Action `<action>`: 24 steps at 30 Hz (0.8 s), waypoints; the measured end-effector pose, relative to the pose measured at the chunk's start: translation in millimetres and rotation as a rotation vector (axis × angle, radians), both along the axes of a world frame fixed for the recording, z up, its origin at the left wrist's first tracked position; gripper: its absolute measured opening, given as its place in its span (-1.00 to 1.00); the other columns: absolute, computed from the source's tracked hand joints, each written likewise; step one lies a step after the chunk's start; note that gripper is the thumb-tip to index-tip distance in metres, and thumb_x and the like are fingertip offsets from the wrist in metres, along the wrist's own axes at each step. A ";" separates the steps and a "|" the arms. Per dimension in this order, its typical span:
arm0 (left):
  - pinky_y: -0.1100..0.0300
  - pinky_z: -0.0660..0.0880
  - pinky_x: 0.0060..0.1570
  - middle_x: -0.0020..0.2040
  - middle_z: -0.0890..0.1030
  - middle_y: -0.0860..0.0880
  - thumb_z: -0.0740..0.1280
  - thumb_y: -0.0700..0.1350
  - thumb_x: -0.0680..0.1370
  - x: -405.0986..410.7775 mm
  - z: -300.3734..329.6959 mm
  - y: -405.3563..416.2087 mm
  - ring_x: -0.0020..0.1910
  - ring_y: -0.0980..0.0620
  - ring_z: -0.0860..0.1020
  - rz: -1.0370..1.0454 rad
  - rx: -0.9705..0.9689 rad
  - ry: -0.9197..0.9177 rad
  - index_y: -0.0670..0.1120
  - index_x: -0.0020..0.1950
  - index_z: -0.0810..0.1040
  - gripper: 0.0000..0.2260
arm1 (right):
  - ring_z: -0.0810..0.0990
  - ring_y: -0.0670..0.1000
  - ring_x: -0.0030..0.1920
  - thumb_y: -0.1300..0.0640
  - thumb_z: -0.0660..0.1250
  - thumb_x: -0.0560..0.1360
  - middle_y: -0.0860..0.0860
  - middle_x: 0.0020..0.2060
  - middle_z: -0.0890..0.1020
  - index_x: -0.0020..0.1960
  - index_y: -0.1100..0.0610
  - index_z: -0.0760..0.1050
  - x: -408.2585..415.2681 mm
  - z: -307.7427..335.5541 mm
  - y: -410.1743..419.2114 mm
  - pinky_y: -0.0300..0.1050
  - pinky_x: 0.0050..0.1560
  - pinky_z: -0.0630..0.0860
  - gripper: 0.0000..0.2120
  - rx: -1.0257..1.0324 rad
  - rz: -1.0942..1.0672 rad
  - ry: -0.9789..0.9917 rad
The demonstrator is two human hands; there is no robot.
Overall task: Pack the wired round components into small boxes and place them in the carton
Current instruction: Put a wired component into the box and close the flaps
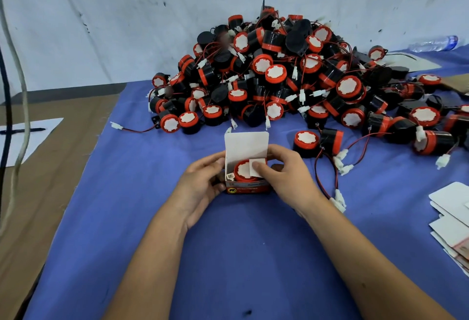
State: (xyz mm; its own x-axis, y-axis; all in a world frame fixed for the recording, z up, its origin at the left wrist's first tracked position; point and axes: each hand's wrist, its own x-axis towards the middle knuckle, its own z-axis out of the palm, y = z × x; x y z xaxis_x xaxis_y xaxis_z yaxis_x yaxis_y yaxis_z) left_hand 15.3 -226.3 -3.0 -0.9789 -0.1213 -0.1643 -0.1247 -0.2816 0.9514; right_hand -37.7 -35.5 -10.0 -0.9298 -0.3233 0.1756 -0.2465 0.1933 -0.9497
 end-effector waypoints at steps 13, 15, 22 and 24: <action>0.04 0.63 0.07 0.17 0.71 -0.17 0.41 0.11 0.56 5.1 4.5 6.2 0.09 -0.08 0.68 -0.080 -0.116 0.072 -0.09 0.29 0.66 -0.61 | 0.49 0.09 0.07 0.41 0.29 0.50 -0.03 -0.07 0.63 0.06 0.12 0.73 17.1 10.9 -12.0 0.05 -0.05 0.55 -0.67 0.449 0.039 0.759; 0.10 0.63 0.02 0.11 0.72 -0.14 0.38 0.10 0.56 6.1 4.3 5.4 0.05 -0.05 0.68 -0.101 -0.136 0.083 -0.10 0.25 0.67 -0.63 | 0.49 0.06 0.09 0.32 0.23 0.51 -0.04 -0.06 0.61 0.09 0.09 0.73 18.2 12.8 -11.1 0.05 0.01 0.53 -0.65 0.449 0.093 0.708; -0.02 0.55 -0.01 0.01 0.67 -0.19 0.32 0.13 0.58 3.9 2.8 4.8 -0.07 -0.10 0.57 -0.082 -0.106 0.066 -0.15 0.13 0.69 -0.61 | 0.43 -0.07 0.08 -0.16 0.42 0.53 -0.16 -0.11 0.51 -0.03 -0.07 0.72 23.3 14.6 -19.5 0.01 -0.01 0.51 -0.80 0.458 0.019 0.583; -0.01 0.57 -0.01 0.02 0.69 -0.18 0.35 0.12 0.57 3.7 2.7 4.8 -0.07 -0.07 0.61 -0.085 -0.116 0.073 -0.17 0.14 0.67 -0.62 | 0.43 -0.08 0.07 -0.08 0.44 0.54 -0.18 -0.12 0.52 -0.03 -0.08 0.72 23.3 14.2 -22.5 -0.01 -0.03 0.52 -0.88 0.435 -0.016 0.552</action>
State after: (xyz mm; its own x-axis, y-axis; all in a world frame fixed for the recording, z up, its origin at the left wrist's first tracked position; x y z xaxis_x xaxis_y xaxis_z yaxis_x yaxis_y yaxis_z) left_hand 19.0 -221.5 -0.3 -0.9953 -0.0513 -0.0816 -0.0723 -0.1612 0.9843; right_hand -14.4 -58.0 4.2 -0.7474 -0.4586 0.4808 -0.6642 0.5350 -0.5222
